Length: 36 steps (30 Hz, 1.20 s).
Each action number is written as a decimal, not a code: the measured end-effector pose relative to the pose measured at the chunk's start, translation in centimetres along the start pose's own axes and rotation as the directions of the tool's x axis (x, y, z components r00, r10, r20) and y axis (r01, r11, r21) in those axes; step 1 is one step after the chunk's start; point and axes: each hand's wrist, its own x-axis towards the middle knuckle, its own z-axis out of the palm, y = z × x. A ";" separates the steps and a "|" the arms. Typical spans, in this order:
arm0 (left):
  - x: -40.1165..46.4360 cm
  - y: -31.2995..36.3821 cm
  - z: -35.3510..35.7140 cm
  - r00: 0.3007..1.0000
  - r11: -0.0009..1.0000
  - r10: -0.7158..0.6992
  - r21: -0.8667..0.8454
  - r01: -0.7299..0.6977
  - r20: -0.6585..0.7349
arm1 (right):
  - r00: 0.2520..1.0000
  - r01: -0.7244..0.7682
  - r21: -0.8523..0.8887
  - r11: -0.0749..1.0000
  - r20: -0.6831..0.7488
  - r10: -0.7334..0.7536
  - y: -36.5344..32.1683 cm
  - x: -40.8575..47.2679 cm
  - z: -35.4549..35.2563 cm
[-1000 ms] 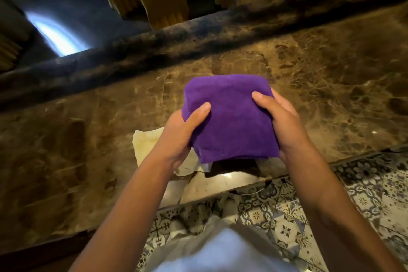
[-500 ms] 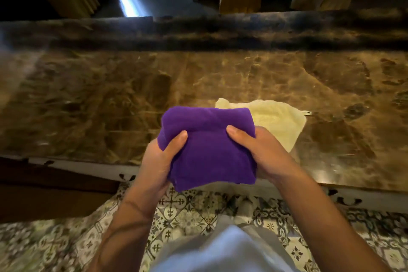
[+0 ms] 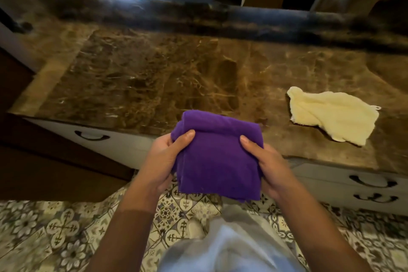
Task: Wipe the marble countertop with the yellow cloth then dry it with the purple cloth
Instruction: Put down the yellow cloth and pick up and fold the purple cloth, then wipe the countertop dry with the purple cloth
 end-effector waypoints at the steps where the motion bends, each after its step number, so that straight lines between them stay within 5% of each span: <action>1: 0.3 0.1 -0.6 1.000 1.000 0.001 0.005 -0.001 -0.008 | 1.000 0.003 -0.002 1.000 -0.005 -0.003 0.3 0.4 0.5; 18: 10.4 7.0 -6.4 0.988 0.991 0.084 0.115 -0.069 -0.132 | 0.994 -0.063 -0.092 0.994 0.088 0.071 -2.9 12.0 8.5; 24: 15.2 11.1 -8.8 0.971 0.904 0.237 0.362 -0.229 0.024 | 0.964 0.187 -0.284 0.941 -0.130 -0.231 -7.8 13.6 11.0; 28: 19.5 14.7 -15.9 0.844 0.457 0.527 0.805 -0.379 0.098 | 0.790 0.397 -0.712 0.580 -0.056 -0.610 -10.3 13.0 11.4; 31: 22.9 16.8 -22.5 0.807 0.141 0.576 0.956 -0.259 0.134 | 0.714 0.362 -0.910 0.199 0.134 -0.687 -7.4 14.0 11.1; 34: 25.7 18.1 -27.9 0.822 0.000 0.557 0.990 -0.143 0.119 | 0.763 0.235 -0.967 -0.094 0.244 -0.598 -1.1 15.4 9.7; 36: 27.0 18.2 -29.8 0.843 -0.037 0.524 0.992 -0.123 0.124 | 0.829 0.203 -0.964 -0.174 0.263 -0.494 2.6 14.9 9.9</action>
